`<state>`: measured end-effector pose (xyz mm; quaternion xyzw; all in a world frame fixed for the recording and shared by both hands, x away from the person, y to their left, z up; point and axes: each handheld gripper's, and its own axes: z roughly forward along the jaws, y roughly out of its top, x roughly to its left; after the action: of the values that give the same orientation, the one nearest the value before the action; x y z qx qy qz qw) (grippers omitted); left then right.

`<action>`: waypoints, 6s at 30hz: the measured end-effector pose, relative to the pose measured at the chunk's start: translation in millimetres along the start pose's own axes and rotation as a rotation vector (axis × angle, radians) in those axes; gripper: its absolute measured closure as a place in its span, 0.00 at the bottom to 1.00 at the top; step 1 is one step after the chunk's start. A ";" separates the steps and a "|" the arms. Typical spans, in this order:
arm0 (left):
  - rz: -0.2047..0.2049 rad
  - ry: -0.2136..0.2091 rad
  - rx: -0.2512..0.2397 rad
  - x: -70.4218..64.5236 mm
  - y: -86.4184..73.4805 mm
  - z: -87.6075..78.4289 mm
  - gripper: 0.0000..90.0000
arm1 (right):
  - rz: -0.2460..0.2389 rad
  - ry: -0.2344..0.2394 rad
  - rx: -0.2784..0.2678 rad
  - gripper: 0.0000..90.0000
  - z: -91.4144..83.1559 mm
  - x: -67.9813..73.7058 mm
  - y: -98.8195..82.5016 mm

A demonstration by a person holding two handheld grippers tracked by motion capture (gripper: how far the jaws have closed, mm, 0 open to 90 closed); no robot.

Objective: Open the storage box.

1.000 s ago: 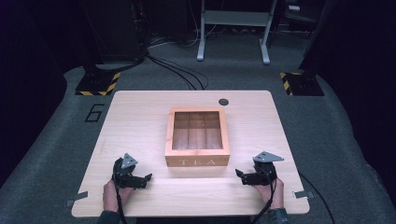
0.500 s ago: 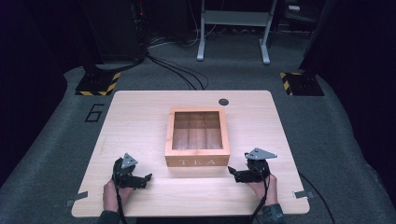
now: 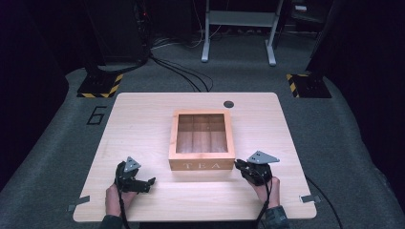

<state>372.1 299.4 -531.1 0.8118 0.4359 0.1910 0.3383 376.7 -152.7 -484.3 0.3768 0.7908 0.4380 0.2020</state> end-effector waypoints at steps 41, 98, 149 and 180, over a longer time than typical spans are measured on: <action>0.000 0.005 -0.005 -0.2 -0.2 0.4 0.01 | 0.055 0.074 -0.054 1.00 0.6 -8.2 4.8; 0.006 0.000 0.002 0.3 0.0 -0.1 0.01 | 0.005 0.054 -0.158 1.00 -7.1 -14.7 57.5; 0.005 0.005 -0.004 -0.3 -0.2 0.2 0.01 | -0.019 0.042 -0.174 1.00 -4.3 -25.9 105.6; 0.006 0.000 0.005 -0.2 -0.1 -0.4 0.01 | -0.034 0.030 -0.181 1.00 -1.6 -37.7 131.1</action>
<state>371.8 299.4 -530.9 0.8138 0.4341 0.1911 0.3358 454.5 -139.1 -373.1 0.3367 0.7573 0.5098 0.2306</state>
